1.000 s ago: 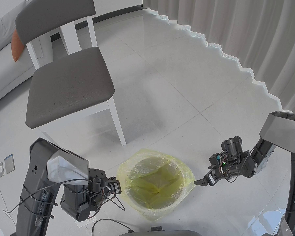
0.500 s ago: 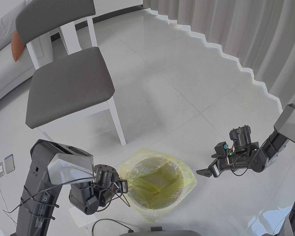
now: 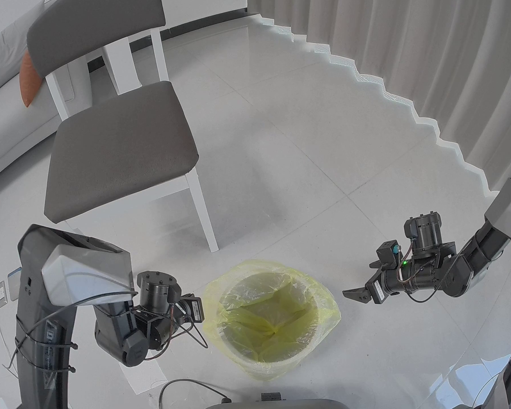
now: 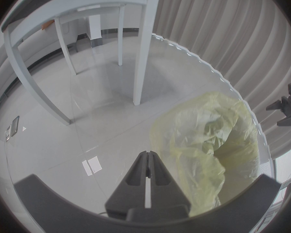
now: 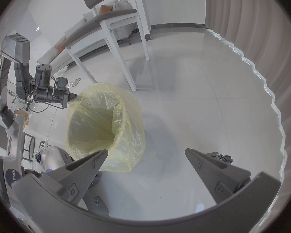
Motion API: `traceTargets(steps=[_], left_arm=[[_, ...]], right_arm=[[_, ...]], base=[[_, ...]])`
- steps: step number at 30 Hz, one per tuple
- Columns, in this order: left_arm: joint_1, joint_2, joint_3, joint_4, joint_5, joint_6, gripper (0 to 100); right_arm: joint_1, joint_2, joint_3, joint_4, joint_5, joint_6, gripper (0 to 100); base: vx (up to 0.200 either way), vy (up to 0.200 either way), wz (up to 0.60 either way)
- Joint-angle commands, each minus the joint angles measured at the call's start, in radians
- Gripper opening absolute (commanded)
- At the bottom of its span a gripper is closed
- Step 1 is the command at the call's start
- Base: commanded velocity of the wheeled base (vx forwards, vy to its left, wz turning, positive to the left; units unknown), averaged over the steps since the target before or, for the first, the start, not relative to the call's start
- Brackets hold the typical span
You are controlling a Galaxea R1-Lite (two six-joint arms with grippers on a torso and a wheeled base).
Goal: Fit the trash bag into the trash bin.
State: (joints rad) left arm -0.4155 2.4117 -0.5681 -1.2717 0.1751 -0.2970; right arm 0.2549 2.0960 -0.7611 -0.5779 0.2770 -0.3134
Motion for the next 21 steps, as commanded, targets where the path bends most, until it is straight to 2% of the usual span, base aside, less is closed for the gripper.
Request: traceTargets(steps=[1,11,21], left_arm=[[0.021,-0.085,0.034,-0.003,-0.002,-0.001,0],[-0.034,-0.100,-0.003,-0.017,-0.006,-0.007,0],[-0.045,-0.069,-0.038,-0.014,-0.077,-0.013,0]], right_arm=[[0.004,-0.013,0.003,0.000,0.001,0.000,100],[0.004,-0.053,0.051,-0.002,-0.001,0.002,100],[0.004,-0.063,0.057,-0.031,0.002,0.010,100]], base=[[0.000,0.000,0.00],[0.000,0.000,0.00],[0.000,0.000,0.00]])
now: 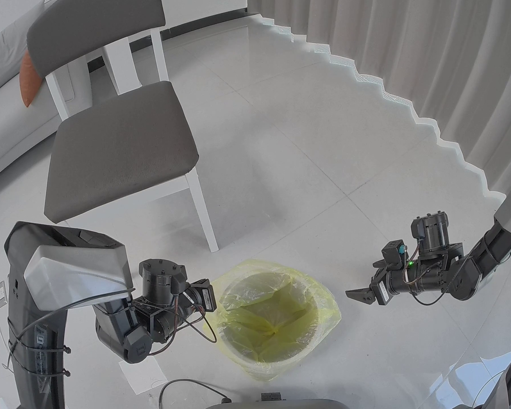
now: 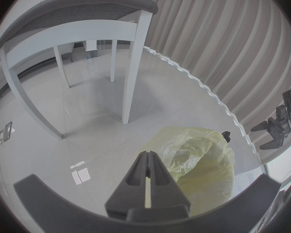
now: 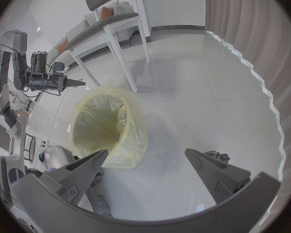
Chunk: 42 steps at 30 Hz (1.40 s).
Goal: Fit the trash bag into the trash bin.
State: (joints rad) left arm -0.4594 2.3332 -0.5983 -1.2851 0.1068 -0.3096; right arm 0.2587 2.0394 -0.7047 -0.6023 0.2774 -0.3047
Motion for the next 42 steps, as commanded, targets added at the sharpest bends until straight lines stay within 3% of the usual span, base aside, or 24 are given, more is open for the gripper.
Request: traceTargets(steps=[1,4,5,24,30,42], left_arm=[[-0.002,0.009,-0.009,0.000,-0.013,-0.003,0],[-0.010,-0.002,-0.009,-0.016,-0.018,-0.025,0],[-0.010,-0.002,-0.009,-0.016,-0.018,-0.025,100],[-0.009,0.092,-0.063,0.001,0.002,-0.009,100],[0.027,0.146,-0.144,0.050,0.004,0.035,100],[0.056,0.187,-0.245,0.086,0.002,0.037,100]], right_arm=[[0.001,-0.007,0.002,-0.011,0.003,0.001,100],[0.001,-0.010,0.001,-0.014,0.005,0.001,100],[0.001,-0.010,0.001,-0.014,0.005,0.001,100],[-0.007,-0.024,0.002,-0.020,0.002,0.013,100],[-0.010,-0.042,0.014,-0.028,0.003,0.012,100],[-0.026,-0.038,0.024,-0.028,0.005,0.004,100]], base=[[0.000,0.000,0.00],[0.000,0.000,0.00],[0.000,0.000,0.00],[0.000,0.000,0.00],[0.000,0.000,0.00],[0.000,0.000,0.00]])
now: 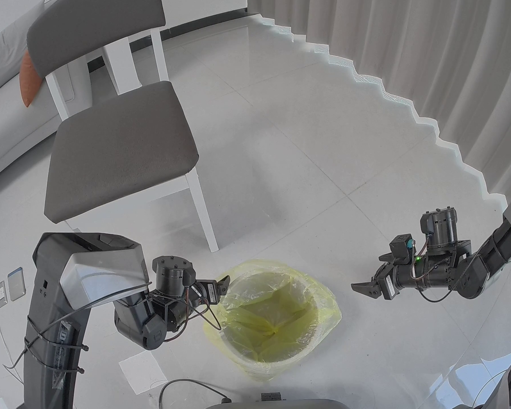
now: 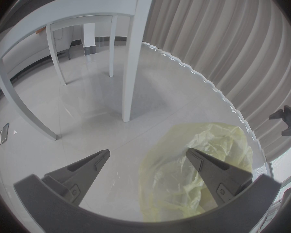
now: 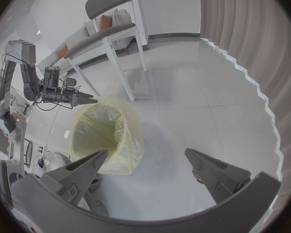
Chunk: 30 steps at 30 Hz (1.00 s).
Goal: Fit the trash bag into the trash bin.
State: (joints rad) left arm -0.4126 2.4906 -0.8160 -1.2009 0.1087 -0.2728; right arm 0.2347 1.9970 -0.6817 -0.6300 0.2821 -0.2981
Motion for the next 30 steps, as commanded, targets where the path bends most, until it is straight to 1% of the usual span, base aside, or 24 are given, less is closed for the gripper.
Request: traceTargets(steps=[1,6,7,13,20,24,27,30], left_arm=[[0.012,0.036,-0.035,0.004,0.000,0.001,100],[0.021,0.051,-0.080,0.060,-0.006,0.006,100],[0.028,0.053,-0.120,0.110,-0.009,0.006,100],[0.029,0.070,-0.213,0.221,-0.020,0.006,100],[0.037,0.076,-0.216,0.221,-0.024,0.001,100],[0.070,0.042,-0.184,0.215,-0.024,0.000,100],[0.077,0.017,-0.158,0.215,-0.024,-0.005,100],[0.086,0.013,-0.137,0.198,-0.020,-0.006,100]], right_arm=[[0.000,0.006,0.001,0.000,0.000,-0.003,100],[0.002,0.008,0.001,0.000,0.000,-0.004,100],[0.002,0.008,0.005,0.001,0.000,-0.009,100],[0.000,0.005,0.016,0.001,0.000,-0.009,100],[-0.002,0.020,0.005,0.000,0.000,-0.009,100],[0.000,0.039,-0.006,-0.002,0.000,-0.009,100],[0.011,0.049,-0.015,-0.007,0.000,-0.004,100],[0.043,0.071,-0.033,-0.014,-0.004,-0.001,100]], base=[[0.000,0.000,0.00],[0.000,0.000,0.00],[0.000,0.000,0.00],[0.000,0.000,0.00],[0.000,0.000,0.00],[0.000,0.000,0.00],[0.000,0.000,0.00],[0.000,0.000,0.00]])
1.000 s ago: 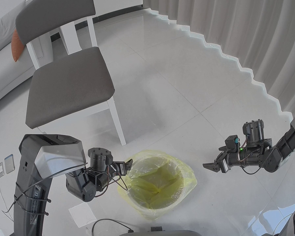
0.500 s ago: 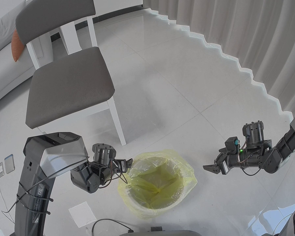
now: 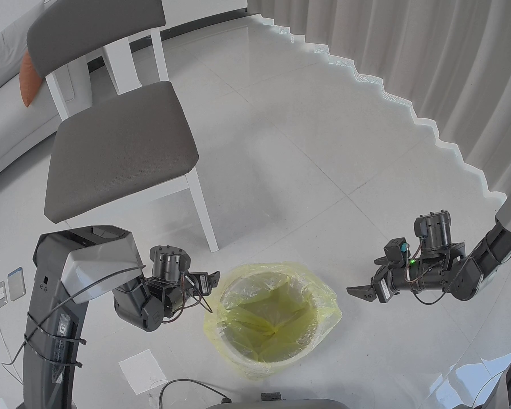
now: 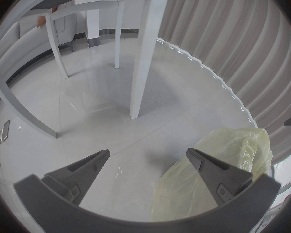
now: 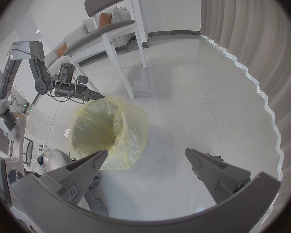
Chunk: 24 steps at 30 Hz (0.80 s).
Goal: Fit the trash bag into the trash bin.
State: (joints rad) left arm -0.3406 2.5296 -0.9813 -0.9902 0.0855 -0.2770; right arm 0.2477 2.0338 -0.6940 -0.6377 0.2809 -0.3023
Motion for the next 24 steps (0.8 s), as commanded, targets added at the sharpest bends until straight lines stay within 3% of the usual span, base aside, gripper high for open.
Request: traceTargets(steps=[1,8,20,24], left_arm=[[0.017,-0.026,0.035,-0.024,0.005,-0.001,100],[0.020,-0.045,0.088,-0.088,0.014,-0.001,100],[0.028,-0.146,0.228,-0.199,0.017,0.002,100],[0.020,-0.161,0.273,-0.251,0.017,0.002,100]], right_arm=[[0.041,0.037,-0.025,-0.010,-0.003,0.006,100],[0.070,0.141,-0.105,-0.005,-0.008,0.006,100],[0.053,0.322,-0.236,0.013,-0.009,-0.001,100],[0.045,0.355,-0.314,0.098,-0.011,-0.004,100]], base=[[0.000,0.000,0.00],[0.000,0.000,0.00],[0.000,0.000,0.00],[0.000,0.000,0.00]])
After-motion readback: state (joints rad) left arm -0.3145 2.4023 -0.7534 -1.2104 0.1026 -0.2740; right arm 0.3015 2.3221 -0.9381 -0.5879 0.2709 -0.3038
